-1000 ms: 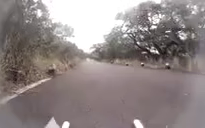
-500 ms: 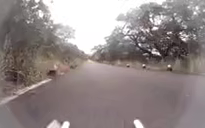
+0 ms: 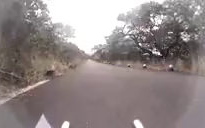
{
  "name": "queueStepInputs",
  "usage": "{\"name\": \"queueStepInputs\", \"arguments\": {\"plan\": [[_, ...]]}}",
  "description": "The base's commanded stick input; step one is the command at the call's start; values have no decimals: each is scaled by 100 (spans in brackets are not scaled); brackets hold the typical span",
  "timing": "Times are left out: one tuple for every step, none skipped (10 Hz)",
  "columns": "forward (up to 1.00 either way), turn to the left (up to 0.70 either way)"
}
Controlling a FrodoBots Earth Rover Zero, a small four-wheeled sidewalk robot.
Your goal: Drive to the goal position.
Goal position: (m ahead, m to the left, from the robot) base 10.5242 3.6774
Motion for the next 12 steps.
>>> {"name": "queueStepInputs", "arguments": {"plan": [[50, 0], [50, 0], [50, 0], [50, 0], [50, 0], [50, 0], [50, 0], [50, 0], [50, 0], [50, 0], [50, 0], [50, 0]]}}
